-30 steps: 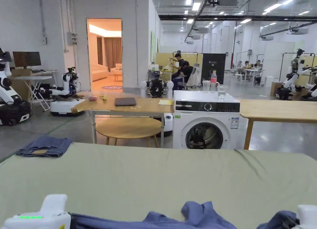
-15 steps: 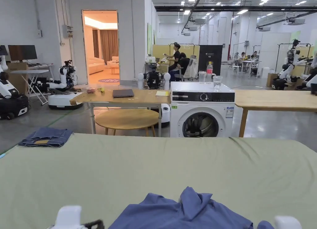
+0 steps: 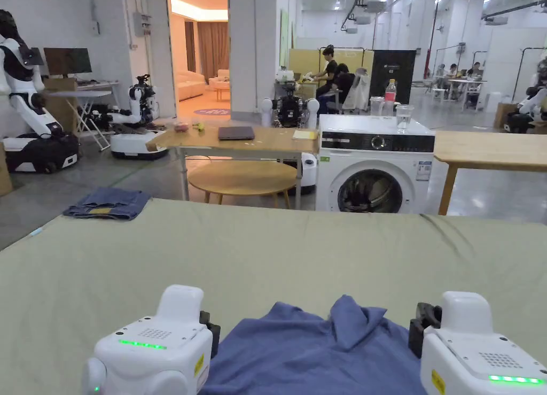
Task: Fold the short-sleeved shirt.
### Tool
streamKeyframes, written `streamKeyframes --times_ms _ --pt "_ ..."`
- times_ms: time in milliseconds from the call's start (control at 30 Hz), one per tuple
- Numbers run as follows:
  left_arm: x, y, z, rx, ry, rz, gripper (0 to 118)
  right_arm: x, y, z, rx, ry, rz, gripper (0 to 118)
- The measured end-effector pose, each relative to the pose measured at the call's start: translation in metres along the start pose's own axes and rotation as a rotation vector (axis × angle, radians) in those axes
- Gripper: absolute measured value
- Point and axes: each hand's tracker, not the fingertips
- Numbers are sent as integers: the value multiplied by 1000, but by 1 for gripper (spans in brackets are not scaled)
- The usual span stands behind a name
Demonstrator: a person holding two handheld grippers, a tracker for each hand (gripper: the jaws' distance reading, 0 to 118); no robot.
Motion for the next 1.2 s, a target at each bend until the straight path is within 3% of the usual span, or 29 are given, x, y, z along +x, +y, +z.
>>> streamKeyframes --times_ms 200,233,267,300,333,467,533,567,667,700,733,867,900,967,1000,1200 --pt "-90 -49 -32 -162 53 116 0 -6 -5 -13 -35 25 42 0" --pt "-101 -57 -36 -173 48 142 8 -7 -12 -19 -46 30 46 0" --pt "-106 -64 -38 -200 25 165 39 -8 -13 -23 -59 30 49 0" --pt "-111 -69 -43 -229 12 174 99 -9 -14 -27 -69 30 52 0" --pt "-115 -77 -51 -265 -22 177 118 -10 -15 -31 -77 34 59 0" --pt "-110 -107 -78 -320 -62 151 117 -10 -20 -49 -109 26 78 0" --pt "-107 -117 -98 -356 -92 132 108 -8 -24 -58 -122 22 87 0" --pt "-103 -124 -107 -374 -105 116 97 -6 -25 -64 -132 15 98 0" --pt "-92 -132 -122 -409 -123 83 16 4 -31 -87 -180 13 125 0" --pt "-92 -134 -127 -451 -191 104 1 8 -33 -98 -206 16 133 0" --pt "-90 -135 -128 -452 -260 129 1 12 -35 -109 -233 12 148 0" --pt "-77 -113 -103 -382 -167 42 1 33 -43 -175 -360 49 156 2" --pt "-77 -108 -96 -359 -165 46 1 42 -47 -200 -374 62 152 29" --pt "-80 -95 -85 -359 -185 82 1 52 -48 -242 -457 41 188 103" --pt "-78 -94 -82 -353 -184 78 1 58 -50 -268 -514 35 196 118" --pt "-79 -89 -89 -347 -186 75 1 72 -60 -357 -574 -12 281 118"
